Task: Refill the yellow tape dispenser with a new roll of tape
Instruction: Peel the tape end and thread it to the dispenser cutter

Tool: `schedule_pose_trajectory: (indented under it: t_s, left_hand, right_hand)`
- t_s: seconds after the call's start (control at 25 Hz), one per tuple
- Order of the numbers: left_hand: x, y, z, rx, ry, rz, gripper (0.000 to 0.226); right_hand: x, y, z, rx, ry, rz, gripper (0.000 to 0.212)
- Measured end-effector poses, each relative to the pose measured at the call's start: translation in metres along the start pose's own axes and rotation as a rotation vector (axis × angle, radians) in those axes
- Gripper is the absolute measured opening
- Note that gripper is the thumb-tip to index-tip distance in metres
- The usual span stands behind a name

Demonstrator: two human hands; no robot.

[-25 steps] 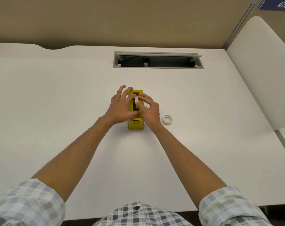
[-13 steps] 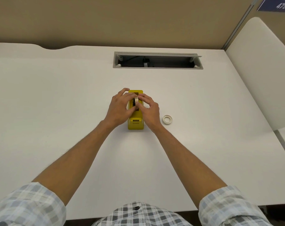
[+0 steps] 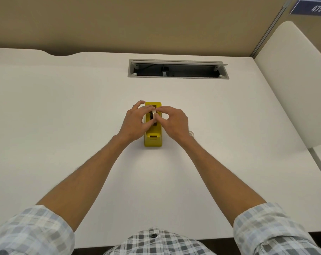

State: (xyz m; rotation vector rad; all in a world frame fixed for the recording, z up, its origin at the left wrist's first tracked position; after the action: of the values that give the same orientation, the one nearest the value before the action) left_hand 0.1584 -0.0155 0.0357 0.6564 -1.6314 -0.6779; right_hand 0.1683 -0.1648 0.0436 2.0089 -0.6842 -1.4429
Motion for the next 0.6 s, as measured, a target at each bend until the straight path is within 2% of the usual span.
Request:
schedule_pose_trajectory:
  t_s: [0.16, 0.28, 0.48, 0.6]
  left_hand:
    - [-0.005, -0.002, 0.0, -0.038, 0.103, 0.032, 0.042]
    - [-0.005, -0.001, -0.002, -0.056, 0.109, 0.058, 0.042]
    - [-0.006, -0.001, -0.006, -0.057, 0.163, 0.125, 0.04]
    - [-0.006, -0.001, -0.006, -0.041, 0.169, 0.122, 0.039]
  right_hand:
    - [-0.013, 0.006, -0.006, -0.023, 0.17, 0.193, 0.024]
    - [-0.018, 0.007, -0.009, -0.067, 0.271, 0.322, 0.029]
    - [-0.025, 0.005, -0.017, -0.182, 0.344, 0.486, 0.036]
    - [-0.032, 0.007, -0.02, -0.219, 0.441, 0.547, 0.03]
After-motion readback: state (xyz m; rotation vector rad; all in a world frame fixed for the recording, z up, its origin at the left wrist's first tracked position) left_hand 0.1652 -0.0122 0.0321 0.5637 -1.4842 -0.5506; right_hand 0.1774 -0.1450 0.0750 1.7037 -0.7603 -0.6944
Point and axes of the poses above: each hand's wrist, its own z-axis away from the middle knuckle, its own y-axis out of the back of the hand, x = y × z, the point moved 6 cm from there along -z, towards the middle knuckle, and after that the axes turned 6 degrees about y, right-handed, at the moved point
